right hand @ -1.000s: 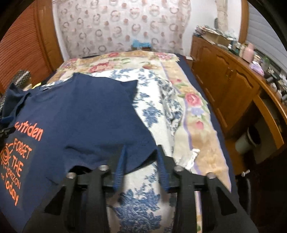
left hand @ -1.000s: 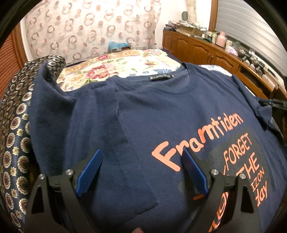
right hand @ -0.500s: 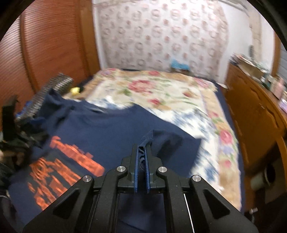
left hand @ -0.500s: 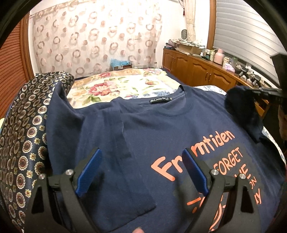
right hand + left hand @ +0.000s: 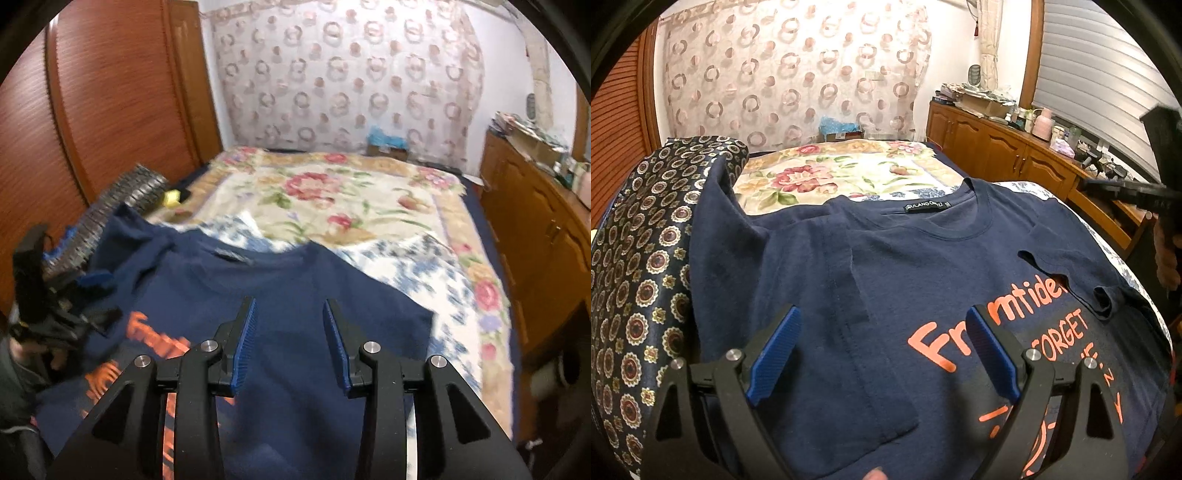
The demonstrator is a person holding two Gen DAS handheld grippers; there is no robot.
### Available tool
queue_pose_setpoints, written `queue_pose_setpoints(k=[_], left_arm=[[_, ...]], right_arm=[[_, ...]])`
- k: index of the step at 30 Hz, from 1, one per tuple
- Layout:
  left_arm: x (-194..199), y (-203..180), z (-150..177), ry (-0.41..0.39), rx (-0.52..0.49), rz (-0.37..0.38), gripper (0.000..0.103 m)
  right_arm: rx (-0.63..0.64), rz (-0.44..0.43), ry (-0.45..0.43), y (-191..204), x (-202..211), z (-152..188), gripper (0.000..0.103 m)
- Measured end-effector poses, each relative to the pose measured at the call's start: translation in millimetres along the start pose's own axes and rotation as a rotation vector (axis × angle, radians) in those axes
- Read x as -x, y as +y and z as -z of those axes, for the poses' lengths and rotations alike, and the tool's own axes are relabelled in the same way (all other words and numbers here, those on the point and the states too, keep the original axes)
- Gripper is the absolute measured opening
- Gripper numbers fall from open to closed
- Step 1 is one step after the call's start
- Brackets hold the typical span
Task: Fold small clothes
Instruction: 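Open the right tool and withdraw it from the folded side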
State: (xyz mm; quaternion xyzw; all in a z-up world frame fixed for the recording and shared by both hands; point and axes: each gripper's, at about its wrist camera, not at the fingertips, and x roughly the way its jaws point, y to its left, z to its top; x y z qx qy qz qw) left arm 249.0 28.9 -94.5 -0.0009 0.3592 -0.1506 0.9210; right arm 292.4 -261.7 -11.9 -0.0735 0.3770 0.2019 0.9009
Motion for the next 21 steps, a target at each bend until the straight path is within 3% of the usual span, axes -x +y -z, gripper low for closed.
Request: queue_pose_setpoints(k=[3, 5, 13, 21], left_arm=[[1, -2, -1, 0.002, -0.010, -0.017, 0.091], [3, -3, -4, -0.003, -0.012, -0.028, 0.091], [20, 9, -17, -0.021, 0.008, -0.044, 0.091], [43, 31, -40, -0.049, 0.005, -0.107, 0.091]], right_arm=[[0.013, 0.090, 0.037, -14, -8, 16, 0.039], [0.005, 0.127, 0.058, -24, -14, 25, 0.048], [-0.018, 0.138, 0.148, -45, -45, 51, 0.049], [-0.035, 0.112, 0.133, -47, -45, 53, 0.051]])
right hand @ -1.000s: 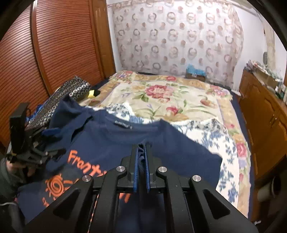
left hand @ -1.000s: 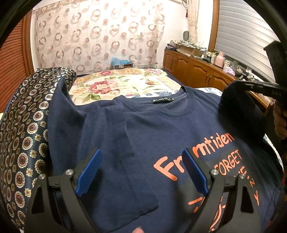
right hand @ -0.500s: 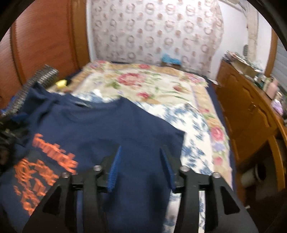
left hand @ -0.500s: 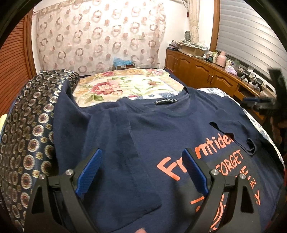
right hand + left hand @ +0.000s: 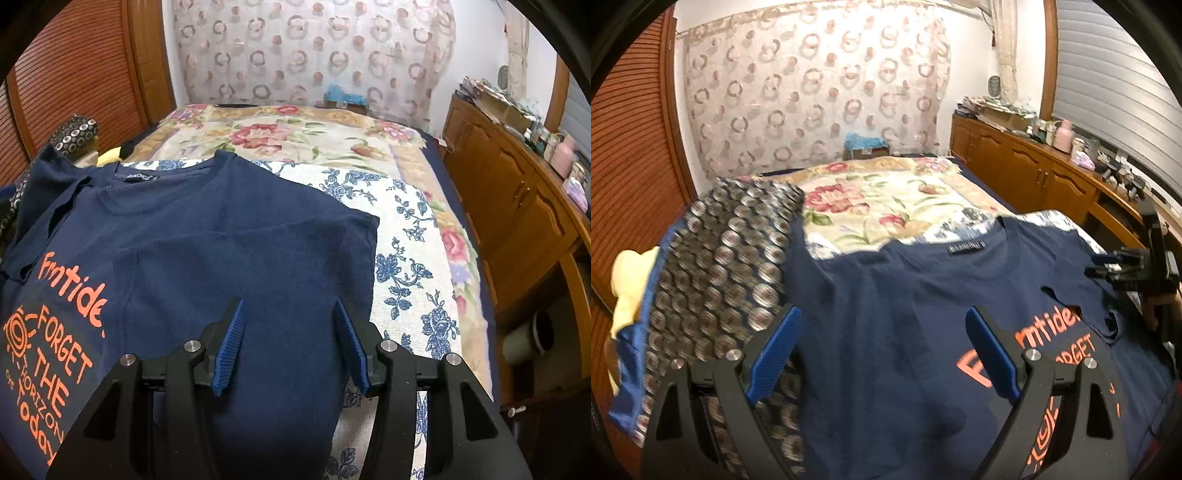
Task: Fold small clothes
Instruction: 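Open the right tool and withdraw it from the folded side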
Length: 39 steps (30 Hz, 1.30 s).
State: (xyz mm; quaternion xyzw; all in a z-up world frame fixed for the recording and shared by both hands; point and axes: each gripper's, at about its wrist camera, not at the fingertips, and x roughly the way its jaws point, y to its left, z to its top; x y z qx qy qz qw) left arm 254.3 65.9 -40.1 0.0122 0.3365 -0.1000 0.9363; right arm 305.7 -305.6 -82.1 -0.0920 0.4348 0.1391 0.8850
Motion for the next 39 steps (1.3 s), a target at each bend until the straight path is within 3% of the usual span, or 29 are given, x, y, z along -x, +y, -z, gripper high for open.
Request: queue_pose_setpoints(k=[6, 15, 21, 25, 29, 34, 39], left_arm=[[1, 27, -25, 0.001, 0.021, -0.013, 0.087], [-35, 45, -48, 0.111, -0.014, -0.025, 0.052], [-57, 40, -50, 0.175, -0.055, -0.054, 0.049], [-64, 36, -49, 0.197, -0.087, -0.065, 0.025], [-66, 40, -49, 0.195, -0.091, -0.082, 0.006], [-48, 48, -51, 0.135, -0.052, -0.075, 0.002], [-25, 56, -58, 0.067, -0.022, -0.068, 0.002]], right_arm=[[0.000, 0.000, 0.000, -1, 1, -1, 0.052], [0.000, 0.000, 0.000, -1, 1, 0, 0.052], [0.000, 0.000, 0.000, -1, 0, 0, 0.052], [0.000, 0.000, 0.000, -1, 0, 0, 0.052], [0.000, 0.001, 0.000, -1, 1, 0, 0.052], [-0.063, -0.051, -0.012, -13, 5, -4, 0.052], [-0.108, -0.013, -0.017, -39, 8, -19, 0.053]])
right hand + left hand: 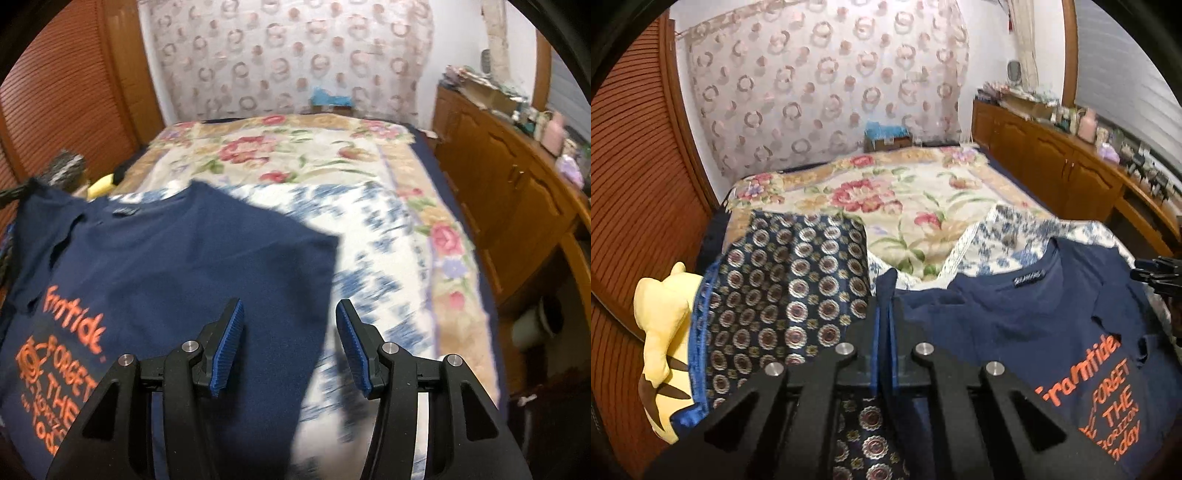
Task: Fold small clothes
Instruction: 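Open the right tool and withdraw it from the folded side, then grasp the navy T-shirt hem edge with both tools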
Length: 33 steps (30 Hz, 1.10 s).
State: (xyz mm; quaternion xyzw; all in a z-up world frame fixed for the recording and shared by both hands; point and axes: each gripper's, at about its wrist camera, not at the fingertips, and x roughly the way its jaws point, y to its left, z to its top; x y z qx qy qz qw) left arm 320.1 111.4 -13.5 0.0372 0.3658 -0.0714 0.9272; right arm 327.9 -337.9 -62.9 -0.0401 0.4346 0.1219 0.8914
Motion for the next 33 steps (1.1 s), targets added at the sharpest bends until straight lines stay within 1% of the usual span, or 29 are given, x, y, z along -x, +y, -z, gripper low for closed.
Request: queue_pose_setpoints(k=[2, 6, 9, 12, 13, 14, 15, 18, 20, 21, 22, 23, 25, 27, 30, 33], left_arm=[[6, 1, -2, -0.014, 0.000, 0.001, 0.002], [16, 1, -3, -0.042, 0.004, 0.016, 0.002], [23, -1, -2, -0.057, 0.004, 0.027, 0.002], [32, -2, 1, -0.069, 0.008, 0.034, 0.001], [34, -2, 3, -0.072, 0.011, 0.038, 0.001], [36, -4, 4, -0.071, 0.011, 0.040, 0.001], [37, -5, 5, -0.071, 0.008, 0.039, 0.001], [35, -5, 9, -0.067, 0.001, 0.020, 0.001], [29, -1, 9, -0.039, 0.016, 0.016, 0.001], [25, 2, 8, -0.020, 0.026, 0.015, 0.003], [23, 3, 9, -0.011, 0.023, 0.019, 0.010], [21, 3, 8, -0.006, 0.015, 0.026, 0.014], [14, -1, 7, 0.011, -0.002, 0.051, 0.027], [6, -5, 6, 0.033, -0.008, 0.065, 0.035], [-13, -13, 2, 0.090, -0.029, 0.078, 0.037], [-36, -21, -1, 0.158, -0.050, 0.061, 0.037]], right_arm=[[-0.004, -0.007, 0.018, -5, -5, -6, 0.053], [0.029, 0.014, 0.047, -8, -19, -12, 0.053], [0.046, 0.023, 0.051, -7, -27, -17, 0.052], [0.053, 0.020, 0.058, -5, -31, -22, 0.044], [0.056, 0.015, 0.060, -3, -32, -23, 0.039], [0.066, 0.014, 0.061, 1, -33, -24, 0.036], [0.079, 0.015, 0.060, 3, -33, -26, 0.030], [0.118, 0.052, 0.059, 13, -34, -27, 0.028], [0.114, 0.057, 0.059, 14, -35, -27, 0.028], [0.108, 0.057, 0.056, 13, -35, -26, 0.028], [0.103, 0.056, 0.051, 13, -35, -26, 0.028], [0.098, 0.054, 0.045, 12, -35, -24, 0.028], [0.084, 0.050, 0.028, 10, -35, -22, 0.028], [0.073, 0.046, 0.010, 8, -34, -19, 0.028], [0.067, 0.041, 0.004, 7, -34, -18, 0.028], [0.070, 0.042, 0.004, 6, -34, -18, 0.028]])
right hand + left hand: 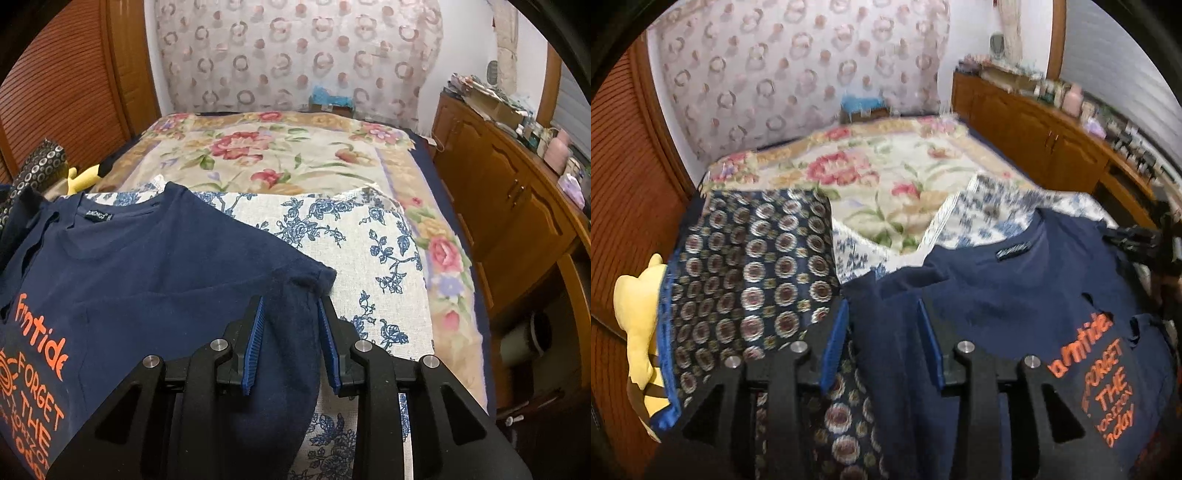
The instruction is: Fold small clothes
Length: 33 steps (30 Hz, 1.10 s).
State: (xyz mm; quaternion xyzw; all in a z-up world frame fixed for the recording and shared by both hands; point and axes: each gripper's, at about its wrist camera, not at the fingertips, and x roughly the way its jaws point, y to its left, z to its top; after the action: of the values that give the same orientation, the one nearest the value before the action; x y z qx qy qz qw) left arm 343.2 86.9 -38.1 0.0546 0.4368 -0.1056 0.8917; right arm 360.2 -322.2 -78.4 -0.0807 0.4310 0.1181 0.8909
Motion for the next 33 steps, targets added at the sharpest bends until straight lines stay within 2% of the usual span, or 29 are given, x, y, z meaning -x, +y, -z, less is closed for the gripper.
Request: queue_pose_setpoints(k=[3, 6, 7, 9, 10, 12, 15, 19, 24, 29, 33], left_arm=[[-19, -3, -4, 0.048, -0.009, -0.031, 0.037], [-28, -6, -4, 0.060, -0.032, -0.063, 0.035], [-29, -8, -3, 0.062, -0.047, -0.074, 0.020], [-31, -12, 0, 0.080, -0.068, -0.087, 0.007], [-30, -13, 2, 0.071, -0.072, -0.085, 0.003], [-19, -14, 6, 0.035, -0.076, -0.085, 0.002], [11, -13, 11, -0.043, -0.055, -0.063, 0.001], [55, -17, 24, -0.138, -0.040, -0.050, 0.001], [109, -20, 50, -0.221, -0.014, -0.024, 0.001], [147, -28, 91, -0.274, 0.003, -0.003, 0.001], [174, -32, 138, -0.318, 0.042, 0.025, 0.001]], right_arm=[[-0.003, -0.001, 0.000, 1, 0, 0, 0.028], [0.000, -0.002, 0.000, 1, 0, 0, 0.027], [0.006, -0.016, -0.002, 1, 0, -1, 0.021], [0.023, -0.033, 0.001, 7, 0, -1, 0.010], [0.034, -0.026, 0.003, 10, 1, -2, 0.006], [0.057, -0.015, 0.006, 18, 3, -3, 0.004], [0.066, -0.003, -0.054, 26, 19, -3, 0.003], [0.054, -0.012, -0.163, 37, 61, -5, 0.003], [0.081, -0.024, -0.250, 57, 116, 2, 0.003], [0.101, -0.029, -0.312, 72, 165, 29, 0.003], [0.085, -0.041, -0.343, 72, 199, 69, 0.003]])
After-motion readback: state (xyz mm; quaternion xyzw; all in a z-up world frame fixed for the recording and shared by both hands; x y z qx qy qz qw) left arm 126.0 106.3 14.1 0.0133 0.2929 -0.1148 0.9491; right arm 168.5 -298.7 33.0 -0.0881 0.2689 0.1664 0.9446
